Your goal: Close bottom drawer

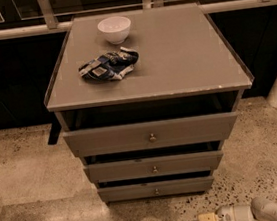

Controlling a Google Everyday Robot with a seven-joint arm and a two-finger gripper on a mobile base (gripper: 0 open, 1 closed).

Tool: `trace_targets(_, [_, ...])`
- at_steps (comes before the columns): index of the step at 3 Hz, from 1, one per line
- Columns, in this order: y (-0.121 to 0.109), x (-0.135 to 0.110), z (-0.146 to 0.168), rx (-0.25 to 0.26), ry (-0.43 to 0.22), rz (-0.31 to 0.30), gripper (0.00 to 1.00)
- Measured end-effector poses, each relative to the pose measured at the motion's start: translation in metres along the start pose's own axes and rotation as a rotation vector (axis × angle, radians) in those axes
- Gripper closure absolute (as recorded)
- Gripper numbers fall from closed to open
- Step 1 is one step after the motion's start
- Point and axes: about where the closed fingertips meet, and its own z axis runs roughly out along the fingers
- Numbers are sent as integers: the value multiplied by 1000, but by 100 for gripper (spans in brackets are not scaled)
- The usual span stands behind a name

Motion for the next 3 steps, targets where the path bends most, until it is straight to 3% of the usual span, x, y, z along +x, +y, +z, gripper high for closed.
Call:
trace_targets(1, [0,0,0,0,0,0,16])
trace_targets(2, [0,0,0,0,0,0,0])
trace_targets(3, [0,0,0,0,0,0,0])
